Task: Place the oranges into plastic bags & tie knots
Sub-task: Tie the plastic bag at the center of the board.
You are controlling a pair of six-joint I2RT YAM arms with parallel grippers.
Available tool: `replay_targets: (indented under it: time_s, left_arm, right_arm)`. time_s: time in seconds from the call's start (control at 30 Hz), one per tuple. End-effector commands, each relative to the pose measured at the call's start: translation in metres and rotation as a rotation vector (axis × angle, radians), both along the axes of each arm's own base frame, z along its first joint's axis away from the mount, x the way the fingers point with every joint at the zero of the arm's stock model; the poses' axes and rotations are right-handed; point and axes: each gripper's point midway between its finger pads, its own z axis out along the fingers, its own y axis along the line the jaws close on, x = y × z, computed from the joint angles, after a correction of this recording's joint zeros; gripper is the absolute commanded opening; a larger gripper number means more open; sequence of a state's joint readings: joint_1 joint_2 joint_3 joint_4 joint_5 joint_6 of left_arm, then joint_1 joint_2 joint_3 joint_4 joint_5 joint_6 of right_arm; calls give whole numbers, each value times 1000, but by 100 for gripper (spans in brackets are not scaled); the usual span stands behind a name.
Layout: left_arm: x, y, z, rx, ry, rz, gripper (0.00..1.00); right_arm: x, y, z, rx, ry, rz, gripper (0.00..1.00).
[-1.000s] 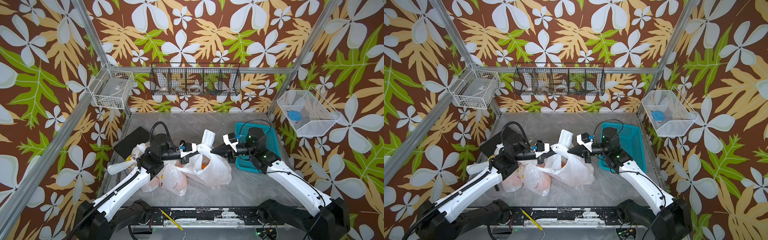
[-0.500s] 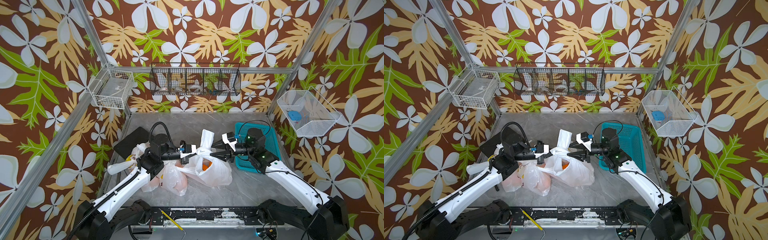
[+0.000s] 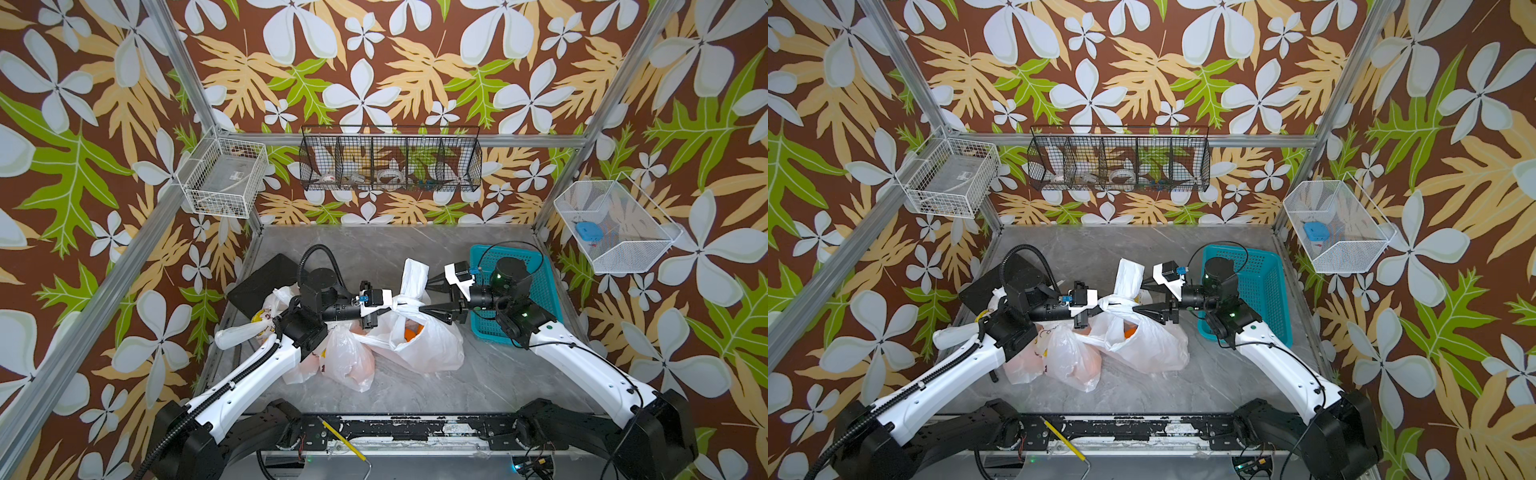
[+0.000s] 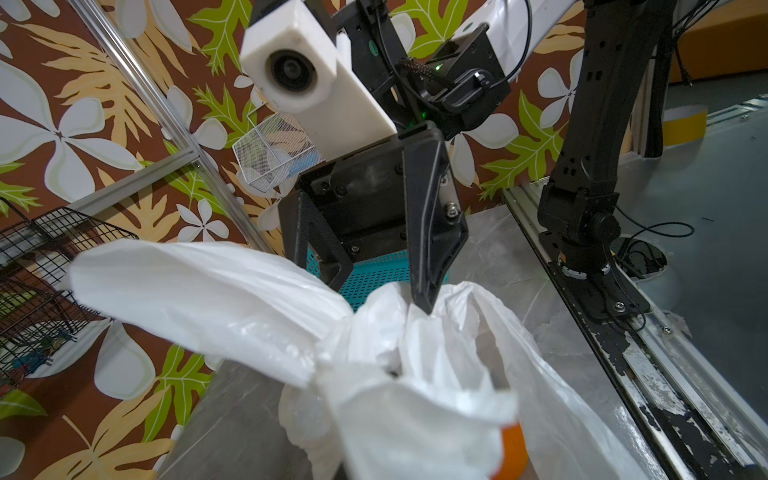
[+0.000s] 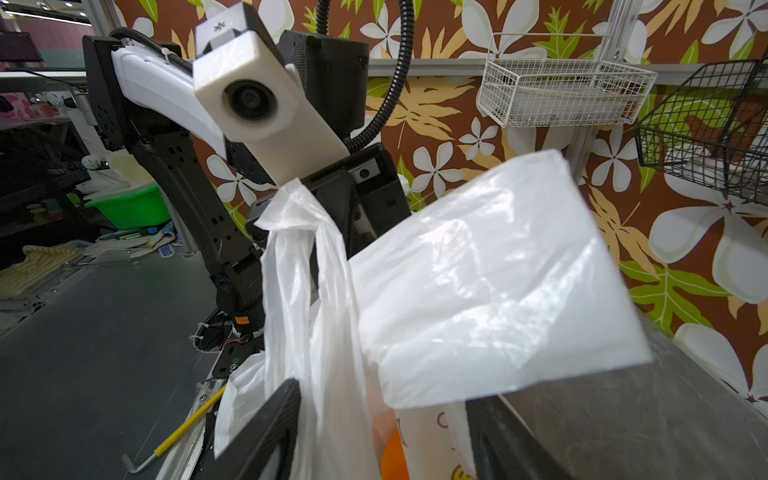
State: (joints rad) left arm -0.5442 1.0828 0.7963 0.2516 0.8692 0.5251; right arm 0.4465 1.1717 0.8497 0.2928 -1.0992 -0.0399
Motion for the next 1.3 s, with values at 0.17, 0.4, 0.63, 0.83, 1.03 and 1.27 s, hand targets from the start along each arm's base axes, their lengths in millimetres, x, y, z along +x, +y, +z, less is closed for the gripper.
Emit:
replay_targets:
  time_s: [0.17, 0.4, 0.63, 0.83, 1.03, 1.27]
  left_arm:
    - [3, 1, 8, -21, -24, 18, 0]
    - [9, 4, 3, -1, 13, 70, 24]
    - [4, 22, -13, 37, -22, 163, 64]
    - [3, 13, 1, 15, -31, 102, 70]
    - [8, 2, 12, 8, -42, 50, 69]
    - [7, -6, 12, 6, -15, -16, 50]
  right_arm:
    - [-10, 12, 6, 9, -26, 82, 52]
    - [-11, 10, 4, -22, -39, 74, 0]
    - [-10, 11, 4, -37, -40, 82, 0]
    - [-10, 11, 5, -35, -37, 91, 0]
    - [-12, 11, 3, -40, -32, 94, 0]
    - [-13, 11, 5, -40, -36, 99, 0]
